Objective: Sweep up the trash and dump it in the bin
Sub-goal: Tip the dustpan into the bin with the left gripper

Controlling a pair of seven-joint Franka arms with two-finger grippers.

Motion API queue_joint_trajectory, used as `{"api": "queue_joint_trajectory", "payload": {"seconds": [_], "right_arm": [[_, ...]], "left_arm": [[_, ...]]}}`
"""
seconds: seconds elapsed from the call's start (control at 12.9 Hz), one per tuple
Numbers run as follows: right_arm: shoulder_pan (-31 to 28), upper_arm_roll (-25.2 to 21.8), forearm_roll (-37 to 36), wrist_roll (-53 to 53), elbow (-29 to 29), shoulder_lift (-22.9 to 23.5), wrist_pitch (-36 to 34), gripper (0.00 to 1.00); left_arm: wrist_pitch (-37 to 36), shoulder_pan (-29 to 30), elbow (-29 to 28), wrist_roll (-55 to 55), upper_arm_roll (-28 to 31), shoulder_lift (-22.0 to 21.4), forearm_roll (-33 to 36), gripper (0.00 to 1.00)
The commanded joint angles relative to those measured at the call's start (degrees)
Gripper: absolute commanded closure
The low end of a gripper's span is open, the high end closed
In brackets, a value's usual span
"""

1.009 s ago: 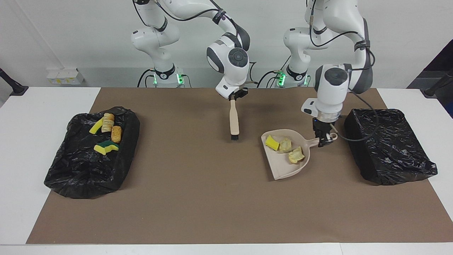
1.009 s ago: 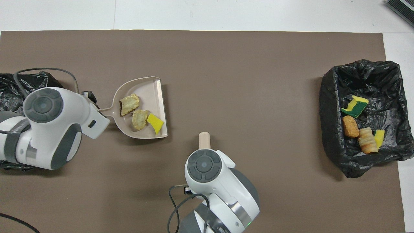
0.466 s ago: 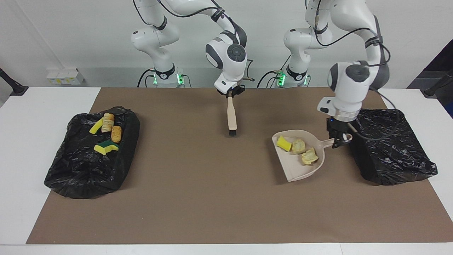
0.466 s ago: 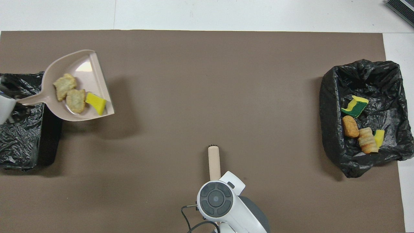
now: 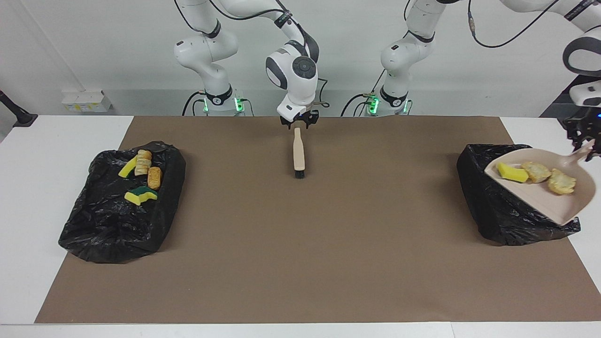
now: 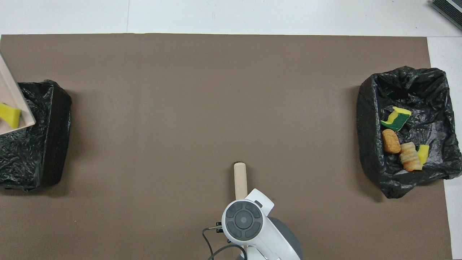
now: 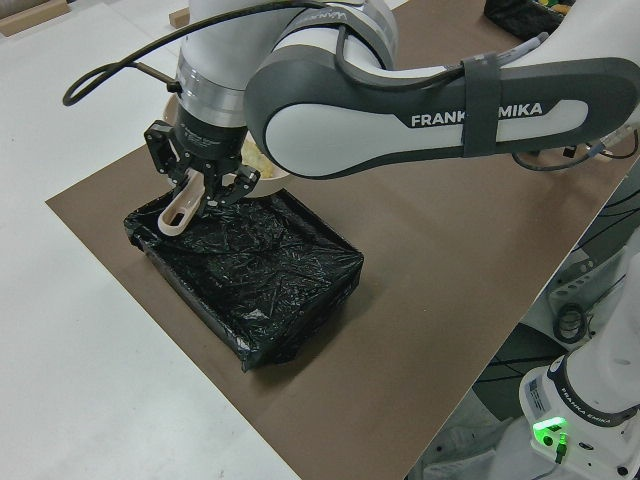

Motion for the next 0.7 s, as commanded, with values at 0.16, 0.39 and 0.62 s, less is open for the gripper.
{"api": "queue_joint_trajectory", "payload": {"seconds": [0.16,0.39,0.62], "right_arm": [[-4.7,-0.3,-0.4,-1.8,6.1,0.7,0.6,0.00],[-11.2,-0.3,-4.8,-2.0,11.4,0.5,0.5,0.00],[-17.0,-0.3,-9.2,-2.1,16.4,0.6,0.4,0.00]], "left_arm": [[1.6,-0.9,3.6,-2.8,-0.1,1.9,17.1,1.00],[1.9,-4.4,1.7,-10.9,-0.2,1.1,31.4,1.00],[4.7,-5.8,-4.6,-12.7,-0.3,-2.1,38.9,1.00]]}}
